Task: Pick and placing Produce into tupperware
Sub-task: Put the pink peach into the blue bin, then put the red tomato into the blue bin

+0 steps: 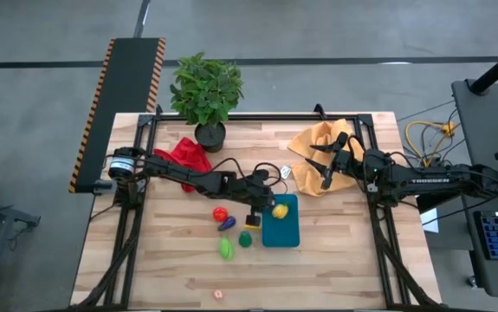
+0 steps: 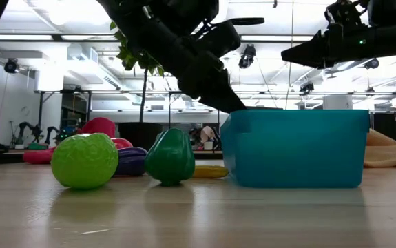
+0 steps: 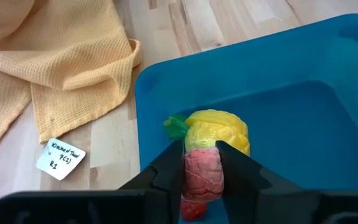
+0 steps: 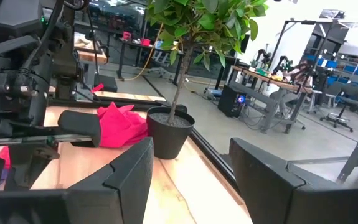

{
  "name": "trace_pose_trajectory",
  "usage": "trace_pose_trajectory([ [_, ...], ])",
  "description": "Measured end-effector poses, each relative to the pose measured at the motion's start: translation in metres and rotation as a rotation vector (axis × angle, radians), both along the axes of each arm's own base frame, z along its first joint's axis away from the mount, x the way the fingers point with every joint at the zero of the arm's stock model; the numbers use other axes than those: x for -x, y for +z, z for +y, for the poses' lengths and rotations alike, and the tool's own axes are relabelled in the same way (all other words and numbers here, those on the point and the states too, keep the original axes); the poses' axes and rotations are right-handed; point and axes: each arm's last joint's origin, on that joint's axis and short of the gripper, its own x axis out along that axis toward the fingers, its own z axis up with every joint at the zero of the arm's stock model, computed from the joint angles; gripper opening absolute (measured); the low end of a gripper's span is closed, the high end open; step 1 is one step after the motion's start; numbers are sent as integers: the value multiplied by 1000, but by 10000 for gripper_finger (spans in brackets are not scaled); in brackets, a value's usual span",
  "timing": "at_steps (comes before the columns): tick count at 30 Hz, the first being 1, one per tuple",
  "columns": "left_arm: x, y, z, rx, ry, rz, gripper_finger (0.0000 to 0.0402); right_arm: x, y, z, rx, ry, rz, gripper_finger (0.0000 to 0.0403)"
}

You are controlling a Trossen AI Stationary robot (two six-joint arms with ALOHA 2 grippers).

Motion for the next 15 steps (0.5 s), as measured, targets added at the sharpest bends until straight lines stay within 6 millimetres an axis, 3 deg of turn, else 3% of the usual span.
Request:
trace_pose_trajectory([
  [3,0,0,0,3,2,0,101,0,0,0,0,0,0,206],
  [11,0,1,0,4,4,-2,221,0,0,0,0,0,0,206],
  [15,3,10,-1,5,2,-25,248,0,0,0,0,0,0,206],
])
